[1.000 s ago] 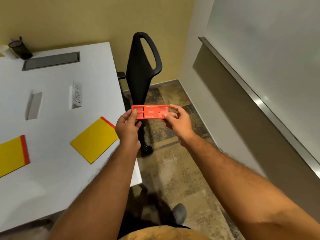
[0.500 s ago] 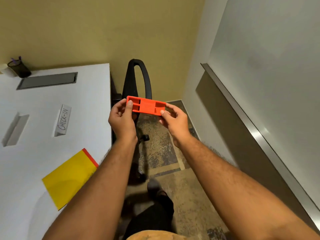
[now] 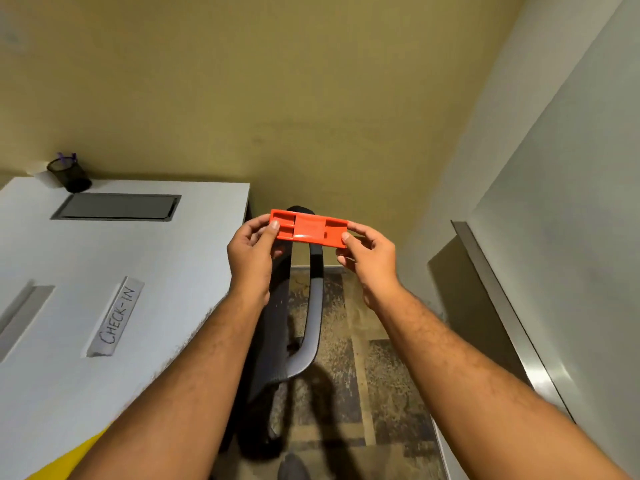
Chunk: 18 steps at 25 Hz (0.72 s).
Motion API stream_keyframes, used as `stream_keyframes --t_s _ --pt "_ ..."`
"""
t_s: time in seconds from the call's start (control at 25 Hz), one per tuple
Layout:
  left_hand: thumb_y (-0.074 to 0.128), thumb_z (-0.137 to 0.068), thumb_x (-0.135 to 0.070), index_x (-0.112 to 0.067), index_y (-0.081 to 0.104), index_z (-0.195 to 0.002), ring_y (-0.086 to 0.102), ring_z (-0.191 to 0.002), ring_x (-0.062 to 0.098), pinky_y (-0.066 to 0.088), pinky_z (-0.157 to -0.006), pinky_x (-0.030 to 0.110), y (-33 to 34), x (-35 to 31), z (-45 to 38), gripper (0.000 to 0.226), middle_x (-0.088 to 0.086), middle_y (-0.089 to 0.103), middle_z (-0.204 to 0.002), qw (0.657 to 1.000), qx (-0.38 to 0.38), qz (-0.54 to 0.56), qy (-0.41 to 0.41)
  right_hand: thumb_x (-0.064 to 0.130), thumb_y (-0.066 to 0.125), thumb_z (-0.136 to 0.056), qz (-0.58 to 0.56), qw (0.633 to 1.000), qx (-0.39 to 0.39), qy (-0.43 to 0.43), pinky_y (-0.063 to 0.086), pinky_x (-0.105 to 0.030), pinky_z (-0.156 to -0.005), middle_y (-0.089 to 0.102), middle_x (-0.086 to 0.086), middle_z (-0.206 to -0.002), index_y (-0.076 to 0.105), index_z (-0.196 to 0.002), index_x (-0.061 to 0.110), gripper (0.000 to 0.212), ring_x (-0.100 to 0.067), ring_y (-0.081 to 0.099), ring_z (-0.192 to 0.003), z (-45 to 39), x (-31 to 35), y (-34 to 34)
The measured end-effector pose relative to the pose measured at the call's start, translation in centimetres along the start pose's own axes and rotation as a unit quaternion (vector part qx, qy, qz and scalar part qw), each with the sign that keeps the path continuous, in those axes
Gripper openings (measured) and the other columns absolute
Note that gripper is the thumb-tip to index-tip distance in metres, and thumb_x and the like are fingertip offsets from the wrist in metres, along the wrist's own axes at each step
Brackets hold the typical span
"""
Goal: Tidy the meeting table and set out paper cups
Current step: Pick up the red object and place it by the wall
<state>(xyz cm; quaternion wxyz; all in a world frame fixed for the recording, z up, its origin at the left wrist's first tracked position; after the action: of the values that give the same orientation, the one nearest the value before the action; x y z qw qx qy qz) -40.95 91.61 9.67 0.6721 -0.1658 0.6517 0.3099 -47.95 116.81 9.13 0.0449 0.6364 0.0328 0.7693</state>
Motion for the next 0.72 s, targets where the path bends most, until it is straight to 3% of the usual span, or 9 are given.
stream_keyframes --t_s 0.16,0.36,0.56,0.72 --pt "0.069 -0.097 -0.026 -0.041 0.075 -0.113 0.073 -0.104 0.007 0.064 -0.08 0.03 1.2 1.1 -6.1 0.022 -0.017 0.077 -0.109 1.0 -0.023 -0.004 -0.018 0.007 0.07 -0.098 0.003 1.0 0.026 0.002 0.062 -0.028 -0.069 0.079 -0.008 -0.095 0.077 -0.116 0.021 0.024 -0.015 0.073 -0.072 -7.5 -0.4 3.8" --pt "0.068 -0.098 -0.021 -0.037 0.072 -0.125 0.068 -0.115 0.015 0.063 -0.088 0.034 2.5 3.5 -14.9 0.031 -0.009 0.071 -0.125 0.995 -0.08 -0.01 -0.059 0.003 0.065 -0.1 0.025 0.995 0.096 -0.016 0.058 -0.028 -0.061 0.069 -0.014 -0.084 0.065 -0.133 0.013 0.035 -0.017 0.064 -0.064 -18.7 -0.8 10.2" --pt "0.068 -0.098 -0.016 -0.022 0.07 -0.124 0.07 -0.111 0.021 0.062 -0.092 0.038 2.2 4.8 -21.1 0.027 0.006 0.072 -0.121 0.96 -0.257 0.071 -0.084 -0.003 0.062 -0.099 0.075 0.963 0.256 0.033 0.06 -0.035 -0.069 0.065 -0.014 -0.084 0.06 -0.139 0.012 0.043 -0.021 0.065 -0.068 -27.5 -2.2 18.0" --pt "0.073 -0.094 -0.02 -0.019 0.063 -0.117 0.074 -0.107 0.021 0.063 -0.087 0.035 2.0 6.1 -23.1 0.025 0.009 0.074 -0.116 0.919 -0.368 0.125 -0.072 0.0 0.06 -0.099 0.135 0.921 0.356 0.08 0.061 -0.027 -0.064 0.067 -0.007 -0.085 0.065 -0.13 0.013 0.034 -0.013 0.066 -0.064 -31.4 -3.8 23.0"
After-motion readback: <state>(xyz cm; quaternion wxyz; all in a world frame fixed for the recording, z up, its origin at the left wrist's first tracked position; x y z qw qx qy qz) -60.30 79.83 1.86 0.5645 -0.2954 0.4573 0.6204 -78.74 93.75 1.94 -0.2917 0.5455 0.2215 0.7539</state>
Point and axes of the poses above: each hand's wrist, its own z-axis away from the middle knuckle, its own y-axis out of the palm, x = y × z, the point moved 10 cm from there along -z, towards the middle knuckle
